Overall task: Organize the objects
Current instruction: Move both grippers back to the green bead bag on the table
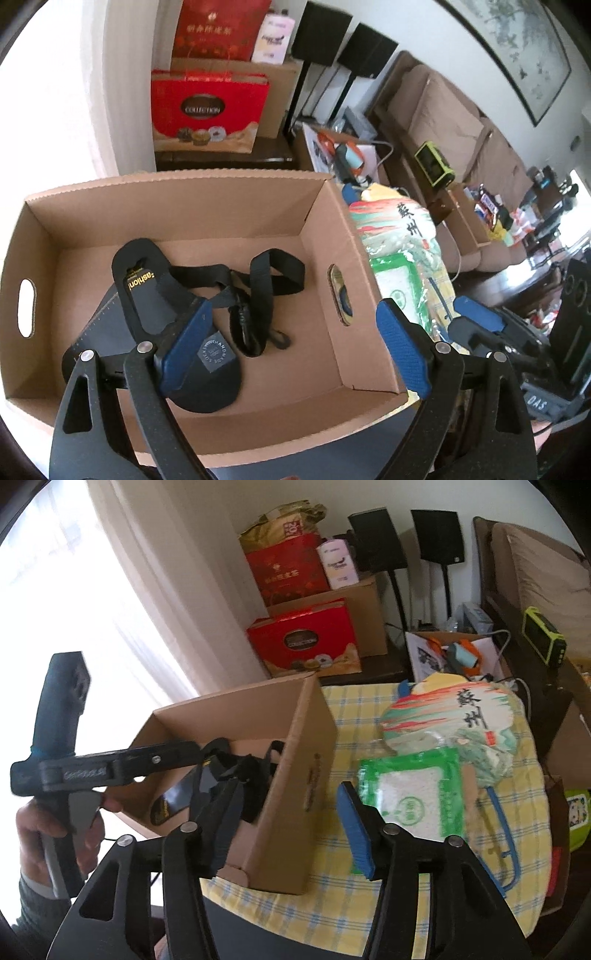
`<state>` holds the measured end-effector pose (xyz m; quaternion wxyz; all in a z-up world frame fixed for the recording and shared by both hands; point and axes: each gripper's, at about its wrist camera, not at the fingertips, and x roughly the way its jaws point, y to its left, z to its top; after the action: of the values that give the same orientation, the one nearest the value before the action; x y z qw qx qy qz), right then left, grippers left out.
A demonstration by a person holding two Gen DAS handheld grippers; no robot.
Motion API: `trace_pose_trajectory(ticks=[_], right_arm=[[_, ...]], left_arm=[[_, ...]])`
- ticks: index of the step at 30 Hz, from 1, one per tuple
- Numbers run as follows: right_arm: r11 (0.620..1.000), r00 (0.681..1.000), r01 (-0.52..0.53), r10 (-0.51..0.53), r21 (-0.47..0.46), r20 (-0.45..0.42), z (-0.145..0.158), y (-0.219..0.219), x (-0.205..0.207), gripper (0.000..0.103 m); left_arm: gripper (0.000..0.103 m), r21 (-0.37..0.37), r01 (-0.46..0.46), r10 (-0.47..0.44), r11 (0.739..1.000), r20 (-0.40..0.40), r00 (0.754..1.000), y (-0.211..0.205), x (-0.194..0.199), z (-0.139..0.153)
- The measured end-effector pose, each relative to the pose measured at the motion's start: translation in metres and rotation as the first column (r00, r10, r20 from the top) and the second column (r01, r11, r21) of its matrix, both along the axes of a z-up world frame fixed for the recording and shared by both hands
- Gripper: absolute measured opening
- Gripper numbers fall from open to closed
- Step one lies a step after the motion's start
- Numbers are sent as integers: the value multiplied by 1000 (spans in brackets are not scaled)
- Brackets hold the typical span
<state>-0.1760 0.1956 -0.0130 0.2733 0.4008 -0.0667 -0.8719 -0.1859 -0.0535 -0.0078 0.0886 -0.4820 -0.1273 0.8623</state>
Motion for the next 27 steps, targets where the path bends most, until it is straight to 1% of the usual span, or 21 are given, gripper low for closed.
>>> trace_pose_trajectory(ticks=[3,5,8,10,13,17,21,25,27], right_arm=[[999,1000,29,-29,17,-11,2,10,-1,65],[999,999,42,-42,26,-21,4,15,-1,68],[998,998,56,-55,26,-27,7,23,0,74],[997,997,66,-64,34,-32,8,27,0,80],[997,997,72,-71,30,-36,11,35,1,84],[995,995,94,-93,33,-28,9,51,3,84],[991,992,125,-124,37,-14,3,70,4,84],[987,988,155,-155,39,2,-5,90,5,84],[985,986,167,-167,40,8,-8,100,7,84]], left_arm=[[92,-10,-2,1,1000,-44,999,8,9,5],[100,-26,-3,1,1000,-78,997,14,16,9],[101,-33,-2,-2,999,-118,993,22,24,13],[102,-40,5,-11,999,-135,991,29,28,16],[103,-58,23,-32,998,-159,987,42,34,19],[103,-69,52,-64,996,-177,982,59,42,22],[103,-55,82,-91,995,-194,977,75,51,22],[103,-29,161,-163,987,-187,969,95,56,15],[103,-28,180,-182,983,-189,965,105,60,12]])
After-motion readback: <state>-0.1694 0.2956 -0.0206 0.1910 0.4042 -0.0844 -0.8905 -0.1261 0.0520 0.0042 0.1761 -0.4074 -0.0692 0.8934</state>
